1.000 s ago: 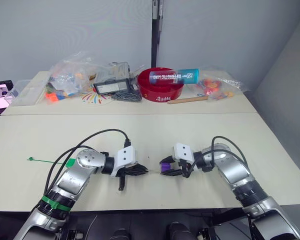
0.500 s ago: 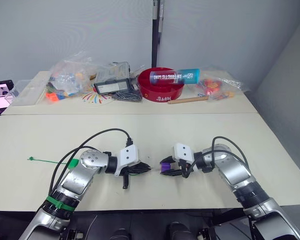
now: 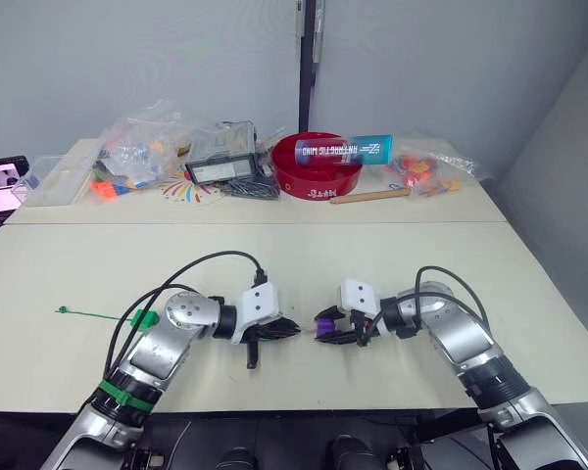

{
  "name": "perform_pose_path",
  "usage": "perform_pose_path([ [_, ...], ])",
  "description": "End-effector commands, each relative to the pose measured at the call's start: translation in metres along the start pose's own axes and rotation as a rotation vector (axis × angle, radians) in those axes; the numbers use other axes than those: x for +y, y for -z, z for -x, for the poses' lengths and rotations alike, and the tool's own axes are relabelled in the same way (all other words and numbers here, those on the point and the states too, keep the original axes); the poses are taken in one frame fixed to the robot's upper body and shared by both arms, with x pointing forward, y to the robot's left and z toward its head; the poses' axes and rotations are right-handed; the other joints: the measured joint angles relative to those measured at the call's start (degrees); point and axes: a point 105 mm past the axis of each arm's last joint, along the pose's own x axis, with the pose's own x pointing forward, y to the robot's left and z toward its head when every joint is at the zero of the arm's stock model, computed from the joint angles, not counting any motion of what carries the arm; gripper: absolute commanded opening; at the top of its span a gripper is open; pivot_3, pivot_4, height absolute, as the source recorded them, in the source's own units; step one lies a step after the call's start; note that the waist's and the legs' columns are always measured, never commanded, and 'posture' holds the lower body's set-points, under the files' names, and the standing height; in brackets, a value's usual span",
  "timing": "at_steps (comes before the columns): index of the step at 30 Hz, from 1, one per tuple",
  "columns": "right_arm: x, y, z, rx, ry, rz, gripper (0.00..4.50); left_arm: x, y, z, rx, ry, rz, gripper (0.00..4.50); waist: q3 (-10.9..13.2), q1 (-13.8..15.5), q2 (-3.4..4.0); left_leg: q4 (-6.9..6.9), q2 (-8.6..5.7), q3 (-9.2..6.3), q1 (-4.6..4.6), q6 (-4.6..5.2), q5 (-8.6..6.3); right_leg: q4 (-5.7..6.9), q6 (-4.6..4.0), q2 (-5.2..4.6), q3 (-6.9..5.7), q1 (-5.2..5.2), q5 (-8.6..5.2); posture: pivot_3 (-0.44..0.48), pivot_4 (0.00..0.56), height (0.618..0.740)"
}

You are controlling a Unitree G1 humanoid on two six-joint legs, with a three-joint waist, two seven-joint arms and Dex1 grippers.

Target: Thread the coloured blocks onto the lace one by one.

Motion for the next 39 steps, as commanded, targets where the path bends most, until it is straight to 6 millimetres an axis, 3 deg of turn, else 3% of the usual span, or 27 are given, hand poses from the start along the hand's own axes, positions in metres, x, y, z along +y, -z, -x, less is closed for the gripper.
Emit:
perform_pose_path([
  [1, 0.005, 0.0, -0.008, 0.011, 0.003, -0.02, 1.38, -0.009, -0.029, -0.021, -0.09, 0.074, -0.072, 0.0, 0.0, 0.0, 0.0, 0.01, -0.01, 0.0, -0.01, 0.0, 0.0, -0.01, 0.0, 0.0, 0.0, 0.0, 0.0, 0.0, 0.15, 0.731],
  [8, 0.007, 0.001, -0.011, 0.013, 0.022, -0.042, 1.38, -0.007, -0.034, -0.023, -0.101, 0.08, -0.081, 0.0, 0.0, 0.0, 0.0, 0.01, -0.01, -0.01, -0.03, 0.0, 0.0, 0.0, 0.0, 0.0, 0.0, -0.02, 0.0, 0.0, 0.15, 0.731],
  [16, 0.004, -0.002, -0.014, -0.005, 0.05, -0.061, 1.38, -0.022, -0.042, -0.03, -0.166, 0.193, 0.01, 0.0, 0.0, -0.1, 0.0, 0.01, 0.0, -0.01, -0.02, 0.0, 0.0, 0.0, 0.0, 0.01, 0.0, -0.01, 0.0, 0.0, 0.15, 0.731],
  [20, 0.007, -0.002, -0.014, -0.01, 0.033, -0.055, 1.38, -0.016, -0.035, -0.039, -0.14, 0.18, -0.005, 0.0, 0.0, 0.0, -0.01, 0.01, -0.01, -0.01, -0.01, 0.0, 0.0, -0.01, 0.01, 0.0, 0.0, 0.01, 0.0, 0.0, 0.15, 0.731],
  [27, 0.008, -0.005, -0.014, -0.004, 0.024, -0.059, 1.38, -0.021, -0.043, -0.044, -0.158, 0.252, -0.047, 0.0, 0.0, 0.0, -0.01, 0.02, -0.01, -0.02, -0.03, 0.01, 0.0, 0.0, 0.01, 0.01, -0.01, -0.02, 0.0, 0.0, 0.15, 0.731],
  [33, 0.008, -0.006, -0.014, -0.004, 0.026, -0.06, 1.38, -0.013, -0.038, -0.04, -0.13, 0.233, -0.055, 0.0, 0.0, 0.0, -0.01, 0.02, -0.02, -0.02, -0.04, 0.0, 0.0, -0.02, 0.01, 0.0, 0.0, -0.01, -0.01, 0.0, 0.15, 0.731],
  [39, 0.008, -0.004, -0.014, 0.001, 0.029, -0.064, 1.38, -0.004, -0.04, -0.02, -0.129, 0.193, -0.066, 1.94, 0.0, -0.1, -0.01, 0.02, -0.01, -0.02, -0.03, 0.0, 0.0, -0.03, 0.01, 0.01, 0.0, -0.01, -0.01, 0.0, 0.15, 0.731],
])
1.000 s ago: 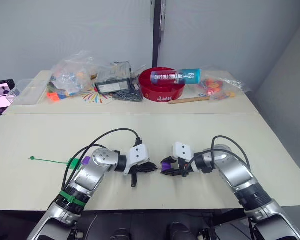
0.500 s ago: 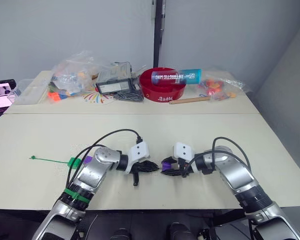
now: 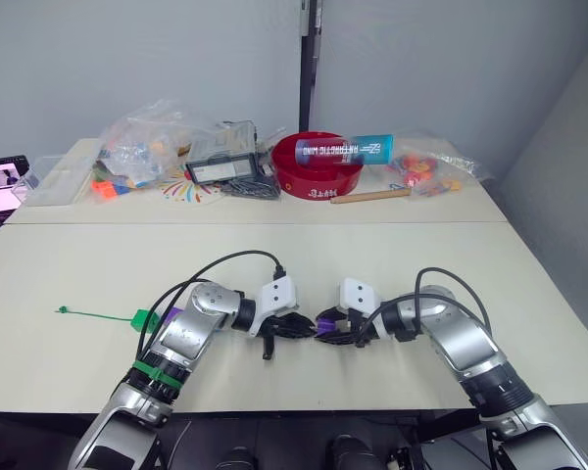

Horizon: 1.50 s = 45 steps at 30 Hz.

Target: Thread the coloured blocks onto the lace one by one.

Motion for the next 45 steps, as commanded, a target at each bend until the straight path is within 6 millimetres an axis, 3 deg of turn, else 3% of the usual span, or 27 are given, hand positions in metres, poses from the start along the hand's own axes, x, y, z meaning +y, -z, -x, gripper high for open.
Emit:
perform_pose_path([
  [1, 0.004, 0.001, -0.009, 0.003, -0.007, -0.013, 1.38, -0.007, -0.029, 0.0, -0.071, 0.049, -0.114, 2.27, 0.0, -0.1, 0.0, 0.0, 0.0, 0.0, 0.02, 0.0, 0.0, 0.0, 0.0, 0.0, 0.0, 0.02, 0.0, 0.0, 0.15, 0.731],
  [5, 0.003, 0.002, -0.008, 0.005, -0.004, -0.014, 1.38, -0.006, -0.026, 0.014, -0.055, 0.03, -0.102, 3.56, 0.0, -0.7, 0.0, 0.0, 0.06, 0.0, 0.03, 0.0, 0.0, 0.03, -0.01, 0.07, 0.02, -0.01, 0.0, 0.0, 0.15, 0.731],
  [9, 0.005, 0.003, -0.007, 0.01, -0.008, -0.011, 1.38, 0.0, 0.002, 0.041, 0.02, -0.036, -0.043, 3.6, 0.0, -1.4, 0.01, -0.01, 0.09, -0.01, 0.05, 0.01, -0.01, 0.06, -0.01, 0.1, 0.03, -0.03, 0.0, 0.0, 0.15, 0.731],
  [14, 0.007, 0.004, -0.005, 0.017, -0.021, -0.009, 1.38, 0.008, 0.017, 0.054, 0.042, -0.095, -0.009, 3.6, 0.0, -0.7, 0.0, 0.0, 0.05, -0.03, 0.01, 0.01, 0.0, 0.01, 0.0, 0.05, 0.0, -0.01, 0.0, 0.0, 0.15, 0.731],
  [18, 0.008, 0.005, -0.003, 0.024, -0.032, -0.009, 1.38, 0.013, 0.024, 0.057, 0.049, -0.11, -0.001, 3.6, 0.0, -0.4, 0.0, -0.01, 0.06, -0.01, 0.01, 0.01, -0.01, 0.02, -0.01, 0.06, 0.0, -0.03, 0.0, 0.0, 0.15, 0.731],
  [24, 0.005, 0.006, -0.001, 0.032, -0.027, -0.006, 1.38, 0.005, 0.028, 0.043, 0.053, -0.071, 0.012, 3.6, 0.0, 0.0, 0.0, -0.01, 0.05, -0.01, -0.01, 0.01, -0.01, 0.0, 0.0, 0.05, 0.0, -0.03, 0.0, 0.0, 0.15, 0.731],
  [27, 0.005, 0.006, -0.001, 0.035, -0.027, -0.004, 1.38, 0.004, 0.029, 0.039, 0.057, -0.065, 0.016, 2.82, 0.0, -0.1, 0.0, 0.0, 0.05, -0.01, -0.01, 0.01, -0.01, 0.0, -0.01, 0.05, 0.0, -0.03, 0.0, 0.0, 0.15, 0.731],
  [35, 0.007, 0.006, 0.0, 0.034, -0.031, -0.003, 1.38, 0.009, 0.025, 0.033, 0.048, -0.079, 0.003, 0.13, 0.0, 0.0, 0.0, -0.01, 0.04, -0.01, -0.01, 0.01, -0.01, 0.0, 0.0, 0.04, 0.0, -0.02, 0.0, 0.0, 0.15, 0.731],
  [45, 0.013, 0.003, -0.001, 0.032, -0.055, 0.0, 1.38, 0.009, 0.011, 0.028, 0.026, -0.074, -0.067, 0.0, 0.0, 0.0, 0.0, -0.01, 0.04, -0.01, -0.02, 0.01, -0.01, 0.0, 0.0, 0.04, 0.0, -0.03, 0.0, 0.0, 0.15, 0.731],
])
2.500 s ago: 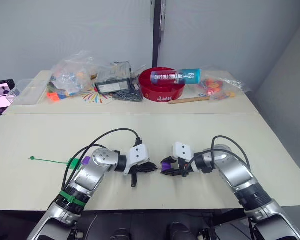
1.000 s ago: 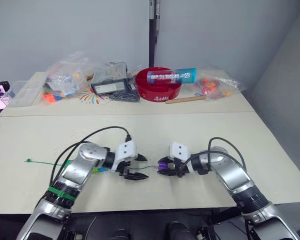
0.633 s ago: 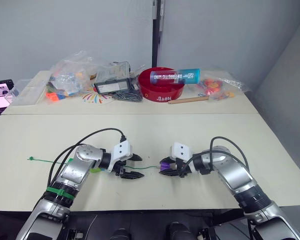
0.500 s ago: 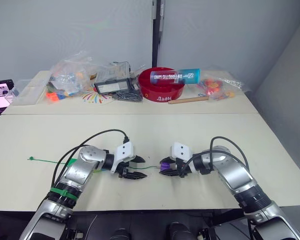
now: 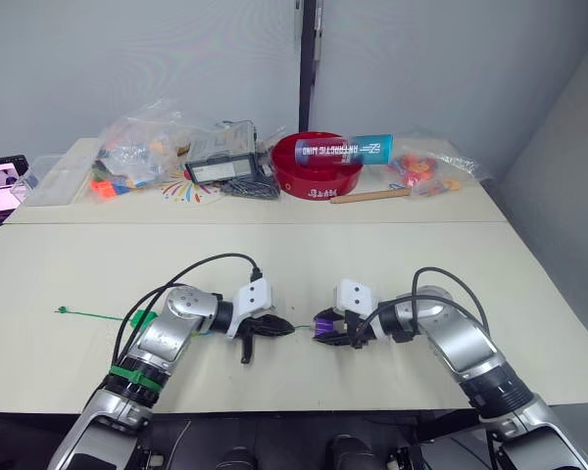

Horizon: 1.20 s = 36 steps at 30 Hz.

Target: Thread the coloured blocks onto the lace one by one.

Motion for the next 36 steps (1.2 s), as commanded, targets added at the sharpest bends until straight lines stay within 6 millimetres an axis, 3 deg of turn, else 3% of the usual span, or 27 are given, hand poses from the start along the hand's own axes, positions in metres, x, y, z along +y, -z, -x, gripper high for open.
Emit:
perform_pose_path([
  [1, 0.011, 0.003, -0.004, 0.013, -0.052, -0.018, 1.38, 0.001, -0.02, 0.0, -0.026, 0.014, -0.096, 0.0, 0.0, 0.0, 0.0, 0.0, 0.0, 0.0, 0.0, 0.0, 0.0, 0.0, 0.0, 0.0, 0.0, 0.0, 0.0, 0.0, 0.15, 0.731],
  [13, 0.009, 0.0, -0.01, 0.014, -0.057, -0.007, 1.38, -0.006, -0.031, -0.019, -0.027, 0.052, -0.136, 0.0, 0.0, -0.2, 0.0, 0.0, 0.01, 0.0, 0.0, 0.0, 0.0, -0.01, 0.0, 0.01, 0.0, 0.0, 0.0, 0.0, 0.15, 0.731],
  [21, 0.009, -0.002, -0.009, 0.005, -0.05, -0.013, 1.38, -0.001, -0.029, -0.012, -0.021, 0.022, -0.12, 0.0, 0.0, -0.3, 0.0, 0.0, 0.01, 0.0, 0.02, 0.01, 0.0, 0.0, 0.0, 0.03, 0.01, 0.0, 0.0, 0.0, 0.15, 0.731],
  [22, 0.007, -0.003, -0.009, -0.002, -0.042, -0.013, 2.18, -0.001, -0.03, -0.01, -0.027, 0.02, -0.118, 0.42, 0.0, -0.3, 0.0, 0.0, 0.02, 0.0, 0.02, 0.01, 0.0, 0.01, 0.0, 0.03, 0.01, 0.0, 0.0, 0.0, 0.15, 0.731],
  [24, 0.005, -0.005, -0.007, -0.013, -0.031, -0.016, 2.75, -0.002, -0.032, -0.007, -0.037, 0.024, -0.117, 0.84, 0.0, -0.2, 0.0, 0.0, 0.02, 0.0, 0.02, 0.01, 0.0, 0.01, 0.0, 0.03, 0.01, 0.0, 0.0, 0.0, 0.15, 0.731],
  [29, 0.005, -0.015, 0.003, -0.047, -0.04, -0.018, 4.42, -0.006, -0.034, 0.0, -0.045, 0.037, -0.114, 2.47, 0.0, -0.1, 0.0, 0.0, 0.0, 0.0, -0.03, 0.0, 0.0, 0.0, 0.0, 0.01, 0.01, -0.05, 0.0, 0.0, 0.15, 0.731],
  [33, 0.003, -0.017, 0.018, -0.056, -0.018, -0.025, 4.5, -0.009, -0.037, -0.003, -0.045, 0.051, -0.129, 3.78, 0.0, 0.1, 0.0, 0.0, -0.02, 0.0, -0.06, 0.0, 0.0, -0.02, 0.0, -0.01, 0.01, -0.04, 0.0, 0.0, 0.15, 0.731],
  [36, 0.003, -0.009, 0.033, -0.047, 0.001, -0.045, 4.5, -0.009, -0.04, -0.014, -0.056, 0.05, -0.148, 3.78, 0.0, 0.4, 0.0, 0.0, -0.02, 0.0, -0.07, 0.0, 0.0, -0.04, 0.01, -0.03, 0.0, -0.04, 0.0, 0.0, 0.15, 0.731],
])
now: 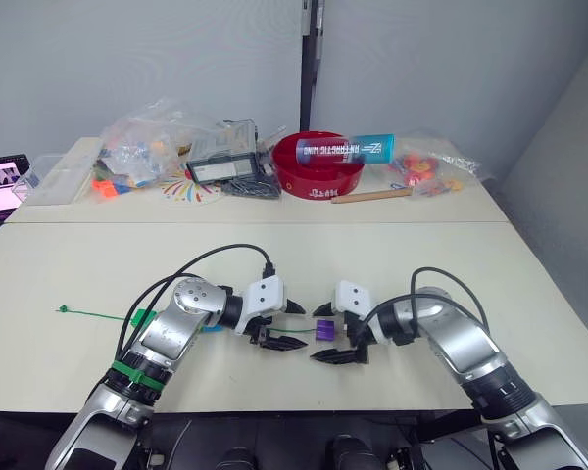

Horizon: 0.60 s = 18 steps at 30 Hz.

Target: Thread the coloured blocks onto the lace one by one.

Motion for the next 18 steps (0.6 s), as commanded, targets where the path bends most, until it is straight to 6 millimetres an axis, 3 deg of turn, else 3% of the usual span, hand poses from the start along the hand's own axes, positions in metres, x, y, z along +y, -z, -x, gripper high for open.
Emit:
perform_pose_path([
  [1, 0.001, -0.001, 0.018, -0.026, 0.019, 0.002, 4.5, 0.001, -0.011, -0.009, -0.03, 0.002, -0.052, 3.78, 0.0, 0.3, -0.01, 0.0, -0.03, 0.0, -0.01, 0.0, 0.0, -0.01, 0.01, -0.02, 0.0, 0.01, 0.0, 0.0, 0.15, 0.731],
  [6, 0.002, 0.018, 0.033, 0.012, 0.044, -0.018, 4.5, 0.006, -0.008, -0.028, -0.03, -0.007, -0.061, 3.78, 0.0, 0.2, -0.01, 0.0, -0.06, 0.0, -0.04, 0.0, 0.0, -0.06, 0.02, -0.03, 0.01, 0.01, -0.01, 0.0, 0.15, 0.731],
  [15, -0.003, 0.023, 0.026, 0.02, 0.091, -0.015, 4.5, 0.006, -0.004, -0.043, -0.046, 0.018, -0.039, 3.78, 0.0, -0.1, -0.01, 0.0, -0.06, 0.0, -0.01, 0.0, 0.0, -0.02, 0.02, -0.02, 0.03, 0.01, -0.01, 0.0, 0.15, 0.731],
  [18, -0.003, 0.024, 0.024, 0.022, 0.093, -0.015, 4.5, 0.006, -0.001, -0.043, -0.039, 0.023, -0.043, 2.99, 0.0, 0.0, -0.01, 0.0, -0.06, 0.0, -0.03, 0.0, 0.0, -0.02, 0.02, -0.03, 0.02, 0.01, -0.01, 0.0, 0.15, 0.731],
])
